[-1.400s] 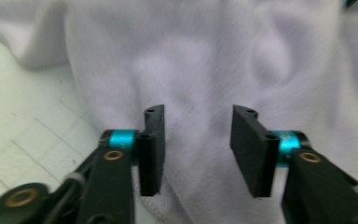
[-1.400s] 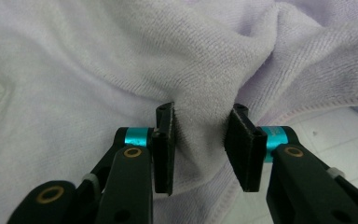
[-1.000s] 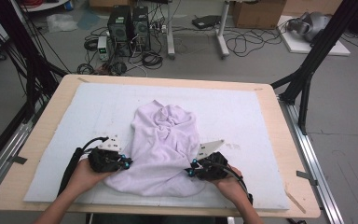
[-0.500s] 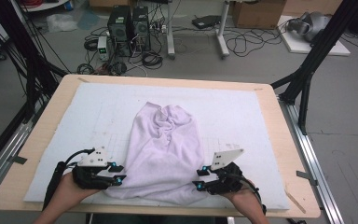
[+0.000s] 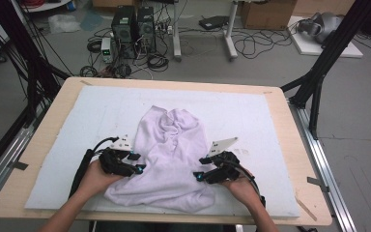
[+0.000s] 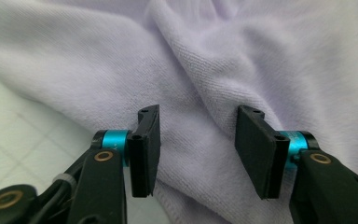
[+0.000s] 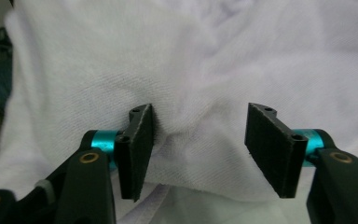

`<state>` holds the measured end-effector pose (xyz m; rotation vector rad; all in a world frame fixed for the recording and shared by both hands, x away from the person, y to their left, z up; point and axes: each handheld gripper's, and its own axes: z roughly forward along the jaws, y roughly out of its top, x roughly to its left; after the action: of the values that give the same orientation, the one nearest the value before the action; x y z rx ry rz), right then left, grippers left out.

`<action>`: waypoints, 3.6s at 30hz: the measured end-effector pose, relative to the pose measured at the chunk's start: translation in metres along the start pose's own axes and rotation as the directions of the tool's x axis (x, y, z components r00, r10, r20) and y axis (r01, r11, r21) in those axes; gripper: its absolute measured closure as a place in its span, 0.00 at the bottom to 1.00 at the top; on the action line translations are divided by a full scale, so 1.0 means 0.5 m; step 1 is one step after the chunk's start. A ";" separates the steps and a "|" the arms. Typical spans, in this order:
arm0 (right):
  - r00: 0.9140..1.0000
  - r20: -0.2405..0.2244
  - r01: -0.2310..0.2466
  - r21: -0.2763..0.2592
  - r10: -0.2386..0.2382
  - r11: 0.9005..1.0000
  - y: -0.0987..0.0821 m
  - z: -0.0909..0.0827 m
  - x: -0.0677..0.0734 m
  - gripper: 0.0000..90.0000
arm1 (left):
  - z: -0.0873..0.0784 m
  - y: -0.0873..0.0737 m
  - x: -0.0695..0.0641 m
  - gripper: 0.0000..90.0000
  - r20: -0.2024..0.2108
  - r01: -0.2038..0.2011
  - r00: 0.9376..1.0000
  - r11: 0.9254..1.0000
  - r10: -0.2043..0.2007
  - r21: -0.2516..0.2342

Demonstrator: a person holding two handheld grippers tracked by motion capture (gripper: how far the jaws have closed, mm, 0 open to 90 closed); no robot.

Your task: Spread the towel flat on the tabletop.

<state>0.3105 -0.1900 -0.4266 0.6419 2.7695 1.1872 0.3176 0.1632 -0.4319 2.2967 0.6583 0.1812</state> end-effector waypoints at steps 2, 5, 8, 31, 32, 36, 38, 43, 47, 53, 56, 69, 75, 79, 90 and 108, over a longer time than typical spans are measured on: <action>0.999 -0.037 -0.019 -0.007 0.019 1.000 -0.016 0.018 0.002 0.70 | 0.004 0.000 -0.007 0.78 -0.005 -0.024 1.000 1.000 0.024 -0.004; 0.998 -0.068 -0.010 -0.013 0.009 1.000 -0.019 0.016 0.005 0.82 | -0.005 0.000 -0.012 0.85 -0.007 -0.030 1.000 1.000 0.030 0.003; 0.998 -0.062 0.021 -0.011 -0.021 1.000 -0.017 0.010 0.015 0.86 | -0.025 -0.012 -0.019 0.89 -0.002 -0.021 1.000 1.000 0.021 -0.008; 1.000 0.012 0.025 -0.054 -0.024 0.998 -0.028 -0.057 0.047 0.56 | -0.083 -0.053 -0.028 0.57 -0.010 0.000 1.000 0.999 0.000 -0.052; 1.000 0.015 0.011 -0.038 -0.010 0.999 -0.032 -0.036 0.033 0.57 | -0.065 -0.051 -0.018 0.59 -0.010 0.011 1.000 0.999 -0.012 -0.035; 0.999 0.039 0.004 0.023 -0.005 1.000 -0.033 -0.008 0.017 0.57 | -0.043 -0.051 -0.015 0.69 0.001 0.007 1.000 1.000 -0.007 -0.009; 0.999 0.043 0.010 0.048 -0.012 0.999 -0.034 0.000 0.014 0.60 | -0.040 -0.051 -0.015 0.77 -0.004 0.004 1.000 1.000 -0.004 -0.016; 0.999 0.028 0.029 0.053 -0.030 0.998 -0.035 -0.002 0.022 0.86 | -0.046 -0.051 -0.017 0.89 0.003 0.003 1.000 1.000 -0.003 -0.017; 0.999 -0.023 0.035 0.055 -0.034 0.998 -0.044 -0.010 0.034 0.97 | -0.060 -0.058 -0.022 0.91 0.020 -0.002 1.000 1.000 0.002 -0.018; 0.997 -0.076 0.030 0.048 -0.027 0.998 -0.077 -0.045 0.078 0.97 | -0.100 -0.079 -0.043 0.92 0.033 -0.011 0.999 0.999 0.012 -0.030; 0.997 -0.076 0.029 0.039 -0.026 0.999 -0.078 -0.057 0.087 0.94 | -0.114 -0.082 -0.048 0.87 0.035 -0.020 0.999 0.998 0.022 -0.054; 0.997 0.077 -0.013 -0.100 0.020 0.995 0.024 -0.063 -0.068 0.64 | -0.073 0.004 0.105 0.83 -0.083 0.097 0.990 0.984 -0.111 -0.150; 0.988 0.138 -0.064 -0.056 0.071 0.996 0.018 -0.005 -0.145 0.60 | -0.010 0.003 0.150 0.70 -0.159 0.150 0.974 0.984 -0.163 -0.092; 0.980 0.171 -0.097 -0.057 0.105 0.994 0.007 0.009 -0.168 0.58 | 0.007 -0.004 0.165 0.66 -0.206 0.182 0.958 0.978 -0.199 -0.098; 0.980 0.134 -0.141 -0.040 0.145 0.989 0.012 0.030 -0.198 0.95 | 0.020 0.004 0.167 0.96 -0.240 0.185 0.947 0.974 -0.211 -0.128; 0.913 0.381 -0.102 -0.134 0.146 0.986 0.158 -0.140 -0.316 0.92 | -0.103 0.170 0.292 0.94 -0.395 0.174 0.873 0.940 -0.286 -0.295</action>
<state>0.4673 -0.2518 -0.3385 0.9394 2.3447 1.0830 0.4614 0.2175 -0.3448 1.9219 1.0667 0.6388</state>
